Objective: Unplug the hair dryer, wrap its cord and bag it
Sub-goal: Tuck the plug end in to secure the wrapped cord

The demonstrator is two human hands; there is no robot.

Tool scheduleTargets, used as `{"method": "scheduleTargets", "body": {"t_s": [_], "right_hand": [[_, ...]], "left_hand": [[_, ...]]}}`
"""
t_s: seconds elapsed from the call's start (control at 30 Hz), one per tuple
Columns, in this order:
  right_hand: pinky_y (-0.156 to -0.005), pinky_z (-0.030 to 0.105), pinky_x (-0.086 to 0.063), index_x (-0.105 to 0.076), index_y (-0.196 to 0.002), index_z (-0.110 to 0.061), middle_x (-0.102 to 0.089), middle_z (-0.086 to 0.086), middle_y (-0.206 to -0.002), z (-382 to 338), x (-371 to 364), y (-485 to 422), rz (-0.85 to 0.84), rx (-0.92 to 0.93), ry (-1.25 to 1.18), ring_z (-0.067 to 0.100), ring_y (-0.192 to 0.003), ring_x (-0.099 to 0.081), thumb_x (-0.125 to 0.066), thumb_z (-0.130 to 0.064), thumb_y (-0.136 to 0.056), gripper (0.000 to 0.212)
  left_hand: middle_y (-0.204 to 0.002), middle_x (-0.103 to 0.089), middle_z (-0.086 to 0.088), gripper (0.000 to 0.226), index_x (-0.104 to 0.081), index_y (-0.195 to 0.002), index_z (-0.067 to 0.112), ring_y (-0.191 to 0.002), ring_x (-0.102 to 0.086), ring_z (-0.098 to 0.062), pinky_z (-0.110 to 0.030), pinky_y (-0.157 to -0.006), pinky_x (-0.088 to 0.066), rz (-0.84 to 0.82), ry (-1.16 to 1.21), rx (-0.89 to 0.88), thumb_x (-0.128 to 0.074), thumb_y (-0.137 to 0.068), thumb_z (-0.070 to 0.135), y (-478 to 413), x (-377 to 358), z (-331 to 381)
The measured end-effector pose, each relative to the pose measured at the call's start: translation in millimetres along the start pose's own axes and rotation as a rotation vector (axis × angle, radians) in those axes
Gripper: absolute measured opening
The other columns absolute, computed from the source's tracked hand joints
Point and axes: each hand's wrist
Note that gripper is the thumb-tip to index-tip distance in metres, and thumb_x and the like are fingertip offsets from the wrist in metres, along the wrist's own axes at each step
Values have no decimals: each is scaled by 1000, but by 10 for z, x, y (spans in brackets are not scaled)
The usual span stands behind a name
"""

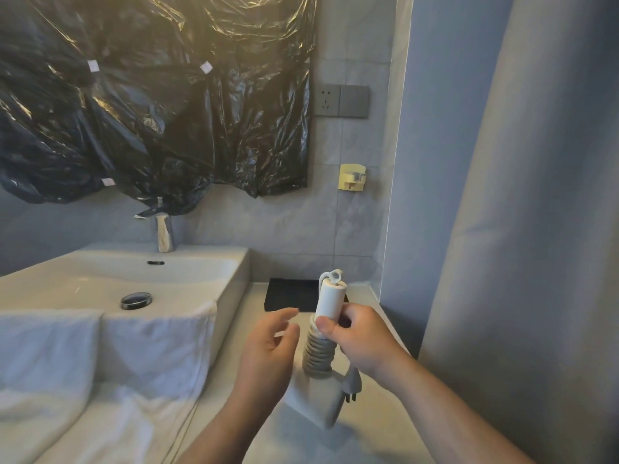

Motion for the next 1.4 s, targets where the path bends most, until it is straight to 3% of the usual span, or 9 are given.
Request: {"method": "scheduleTargets", "body": {"t_s": [0.27, 0.47, 0.63, 0.73, 0.87, 0.97, 1.1, 1.23, 1.4], "right_hand": [[-74, 28, -54, -70, -85, -32, -73, -7, -90, 152, -114, 24, -12, 10, -45, 14, -84, -66, -69, -33, -84, 2], [-75, 30, -56, -75, -98, -24, -74, -2, -91, 274, -81, 22, -84, 25, -176, 17, -83, -67, -58, -26, -92, 18], [-83, 40, -59, -59, -109, -8, -70, 17, -104, 507, -75, 31, -109, -28, -455, 28, -87, -73, -46, 7, -90, 28], [-71, 19, -55, -65, -99, -10, -75, 8, -93, 591, -73, 82, -148, 54, -307, 16, -82, -73, -43, 14, -89, 35], [-72, 11, -51, -64, -107, -29, -58, -24, -118, 671, -130, 17, -196, 146, -246, 4, -89, -70, -41, 24, -85, 62], [-78, 6, -47, -60, -107, -43, -50, -45, -117, 771, -188, -110, -146, 272, -96, -3, -96, -66, -50, 19, -84, 67], [-72, 11, -50, -67, -84, -48, -63, -31, -103, 820, -152, -407, 2, 431, 86, 3, -83, -64, -73, 5, -74, 54], [-73, 14, -49, -71, -81, -42, -58, -21, -105, 752, -110, -672, 11, 541, 21, 10, -91, -61, -64, -27, -78, 16], [-77, 32, -56, -70, -84, -19, -65, -9, -93, 847, -277, -797, 126, 582, -69, 16, -91, -63, -56, -7, -83, 19]], "left_hand": [[-105, -75, 1, 36, -72, -112, 24, -98, -71, -19, -41, -89, -55, -215, 93, -74, -51, -86, 9, 86, -63, -118], [-106, -75, 1, 40, -71, -117, 20, -102, -68, -15, -24, -86, -51, -215, 130, -140, -46, -89, 7, 127, -98, -169], [-98, -74, 2, 23, -69, -108, 27, -94, -70, -19, -40, -83, -57, -171, 162, -105, -60, -88, 24, 55, -173, -359], [-100, -74, -4, 29, -69, -107, 27, -94, -69, -24, -40, -81, -55, -179, 278, -105, -63, -79, 27, -90, -167, -446], [-92, -71, -13, 36, -68, -105, 13, -83, -65, -26, -42, -72, -53, -195, 455, -52, -53, -73, 9, -332, -197, -553], [-89, -69, -12, 37, -64, -104, 8, -81, -62, -23, -35, -71, -50, -211, 479, -58, -47, -72, 6, -484, -209, -635], [-96, -69, -21, 40, -64, -107, 8, -89, -62, -33, -41, -77, -50, -252, 540, -81, -44, -73, 4, -681, -206, -733], [-100, -71, -21, 42, -64, -110, 11, -91, -66, -36, -43, -75, -55, -195, 504, -146, -44, -75, 3, -781, -217, -782], [-107, -72, -7, 34, -60, -115, 32, -101, -68, -29, -51, -85, -54, 70, 187, -400, -52, -85, 18, -718, -236, -905]]}}
Point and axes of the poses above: each hand's wrist, its own y-axis away from the middle knuckle, its own x-axis out of the back of the hand, z = x × y
